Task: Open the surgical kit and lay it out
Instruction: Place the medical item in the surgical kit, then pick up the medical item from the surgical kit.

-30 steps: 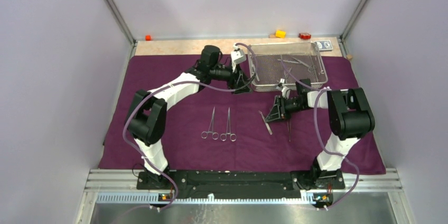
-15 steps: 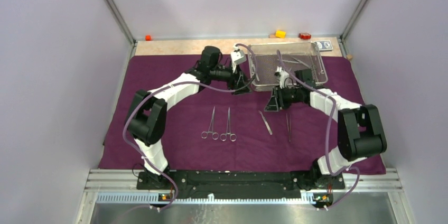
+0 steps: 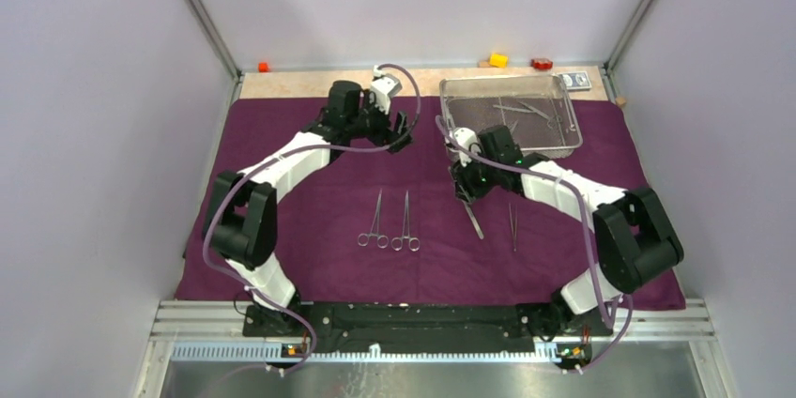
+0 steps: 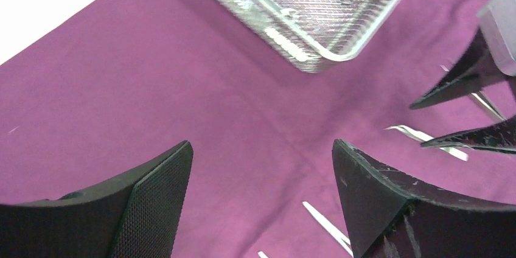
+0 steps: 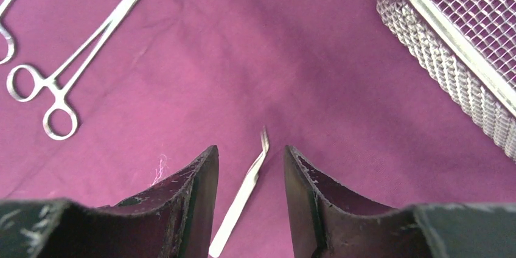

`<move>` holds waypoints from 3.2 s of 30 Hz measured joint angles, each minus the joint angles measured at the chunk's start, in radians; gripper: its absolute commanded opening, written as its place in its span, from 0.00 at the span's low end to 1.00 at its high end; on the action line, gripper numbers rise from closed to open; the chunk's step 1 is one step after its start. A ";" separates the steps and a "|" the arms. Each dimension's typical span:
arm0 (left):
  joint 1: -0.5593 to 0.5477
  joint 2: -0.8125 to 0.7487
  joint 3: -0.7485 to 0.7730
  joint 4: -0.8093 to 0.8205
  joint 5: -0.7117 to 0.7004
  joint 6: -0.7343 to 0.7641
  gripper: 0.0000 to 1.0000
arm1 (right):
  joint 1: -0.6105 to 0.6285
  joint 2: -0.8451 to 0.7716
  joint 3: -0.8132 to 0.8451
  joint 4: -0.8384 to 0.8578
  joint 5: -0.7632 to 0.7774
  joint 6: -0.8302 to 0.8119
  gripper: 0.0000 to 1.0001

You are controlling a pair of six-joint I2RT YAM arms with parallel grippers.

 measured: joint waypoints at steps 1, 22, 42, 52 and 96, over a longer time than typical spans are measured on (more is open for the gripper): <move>0.008 -0.005 -0.005 -0.001 -0.020 0.000 0.91 | 0.007 0.014 0.008 0.000 0.021 -0.003 0.43; 0.117 -0.024 -0.059 -0.039 -0.055 0.000 0.97 | 0.082 0.154 0.060 -0.030 0.200 -0.043 0.35; 0.128 -0.024 -0.059 -0.056 0.013 -0.004 0.99 | 0.089 0.174 0.060 -0.030 0.231 -0.062 0.10; 0.128 -0.009 -0.059 -0.061 0.049 -0.003 0.99 | 0.071 0.132 0.059 -0.031 0.152 -0.069 0.02; 0.124 0.030 -0.059 0.084 0.263 -0.023 0.99 | -0.592 0.208 -0.164 0.082 -0.768 -0.154 0.00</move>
